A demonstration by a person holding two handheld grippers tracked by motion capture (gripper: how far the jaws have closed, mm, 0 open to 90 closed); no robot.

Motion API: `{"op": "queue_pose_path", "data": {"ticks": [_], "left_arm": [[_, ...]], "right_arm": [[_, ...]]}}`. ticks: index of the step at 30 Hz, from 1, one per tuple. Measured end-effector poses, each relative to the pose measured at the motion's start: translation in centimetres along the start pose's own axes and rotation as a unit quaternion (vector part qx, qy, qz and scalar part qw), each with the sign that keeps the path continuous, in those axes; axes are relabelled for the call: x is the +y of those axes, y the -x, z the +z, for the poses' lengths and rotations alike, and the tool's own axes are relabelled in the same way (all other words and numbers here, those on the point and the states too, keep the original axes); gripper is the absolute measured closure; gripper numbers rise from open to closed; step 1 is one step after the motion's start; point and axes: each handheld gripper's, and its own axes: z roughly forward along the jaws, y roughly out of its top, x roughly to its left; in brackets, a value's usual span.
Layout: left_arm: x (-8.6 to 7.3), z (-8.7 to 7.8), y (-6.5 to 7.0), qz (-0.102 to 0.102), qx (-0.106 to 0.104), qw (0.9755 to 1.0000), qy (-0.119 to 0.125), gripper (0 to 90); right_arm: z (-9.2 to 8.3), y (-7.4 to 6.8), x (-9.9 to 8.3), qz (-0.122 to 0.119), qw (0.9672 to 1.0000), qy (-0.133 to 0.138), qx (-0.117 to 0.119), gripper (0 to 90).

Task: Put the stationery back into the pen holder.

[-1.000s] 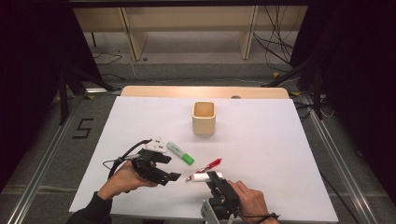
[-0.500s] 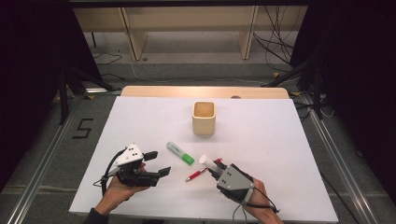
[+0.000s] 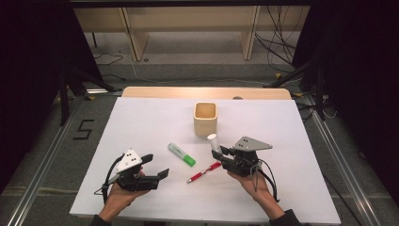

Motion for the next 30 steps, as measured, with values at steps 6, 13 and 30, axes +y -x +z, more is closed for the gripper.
{"op": "queue_pose_path", "data": {"ticks": [6, 13, 30], "left_arm": [[-0.4, -0.1, -0.1, 0.004, -0.011, 0.9999, 0.000, 17.4], [-0.8, 0.0, 0.2, 0.007, -0.016, 0.9998, 0.000, 17.5], [-1.0, 0.1, -0.1, 0.001, 0.004, 0.9999, 0.010, 15.4]], "right_arm": [[1.1, 0.7, 1.4, 0.019, 0.9997, 0.010, -0.006, 71.2], [2.5, 1.7, 3.6, 0.041, 0.9989, 0.022, -0.010, 71.2], [6.8, 4.2, 7.6, 0.053, 0.9962, 0.029, -0.063, 71.2]]}}
